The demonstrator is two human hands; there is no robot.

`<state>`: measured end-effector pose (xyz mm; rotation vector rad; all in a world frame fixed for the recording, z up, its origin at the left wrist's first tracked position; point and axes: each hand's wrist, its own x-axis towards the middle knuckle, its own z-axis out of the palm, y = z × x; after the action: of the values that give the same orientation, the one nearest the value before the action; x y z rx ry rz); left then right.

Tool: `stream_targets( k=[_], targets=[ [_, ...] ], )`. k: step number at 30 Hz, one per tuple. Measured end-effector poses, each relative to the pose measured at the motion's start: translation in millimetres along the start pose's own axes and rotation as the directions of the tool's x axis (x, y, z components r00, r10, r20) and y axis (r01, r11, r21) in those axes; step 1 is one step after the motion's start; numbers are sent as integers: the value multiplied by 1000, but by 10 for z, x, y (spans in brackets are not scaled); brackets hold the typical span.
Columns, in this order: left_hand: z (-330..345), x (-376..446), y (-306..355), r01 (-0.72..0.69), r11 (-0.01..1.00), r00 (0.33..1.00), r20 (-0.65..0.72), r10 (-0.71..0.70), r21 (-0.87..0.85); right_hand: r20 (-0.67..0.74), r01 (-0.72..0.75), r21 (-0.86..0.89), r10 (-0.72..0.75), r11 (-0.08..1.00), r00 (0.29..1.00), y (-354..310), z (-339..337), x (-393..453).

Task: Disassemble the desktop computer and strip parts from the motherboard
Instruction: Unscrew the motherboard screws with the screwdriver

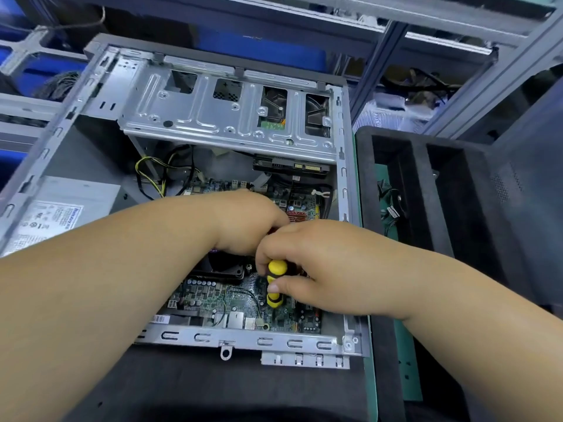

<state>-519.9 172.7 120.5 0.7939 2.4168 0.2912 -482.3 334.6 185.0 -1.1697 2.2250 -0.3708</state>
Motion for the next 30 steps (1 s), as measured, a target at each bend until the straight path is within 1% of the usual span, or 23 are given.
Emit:
stream_targets(
  k=[4, 13, 19, 25, 28, 30],
  targets=[
    [-4, -3, 1, 14, 999, 1000, 3, -14, -29, -13, 6, 15, -6, 1000, 1000, -2, 4, -19],
    [0, -6, 9, 21, 1000, 1000, 6, -21, 2, -34, 6, 28, -5, 1000, 999, -2, 15, -40],
    [11, -6, 7, 48, 999, 999, -8, -48, 15, 29, -5, 98, 2, 995, 1000, -26, -6, -62],
    [24, 5, 5, 59, 998, 998, -21, -59, 4, 99, -39, 53, 34, 998, 995, -18, -39, -58],
    [30, 6, -3, 48, 999, 999, -24, -49, -16, 98, -31, 27, 28, 999, 995, -27, -25, -60],
    [33, 1, -7, 46, 999, 999, -28, -46, -22, 91, -24, -23, 26, 999, 996, -34, 9, -69]
  ],
)
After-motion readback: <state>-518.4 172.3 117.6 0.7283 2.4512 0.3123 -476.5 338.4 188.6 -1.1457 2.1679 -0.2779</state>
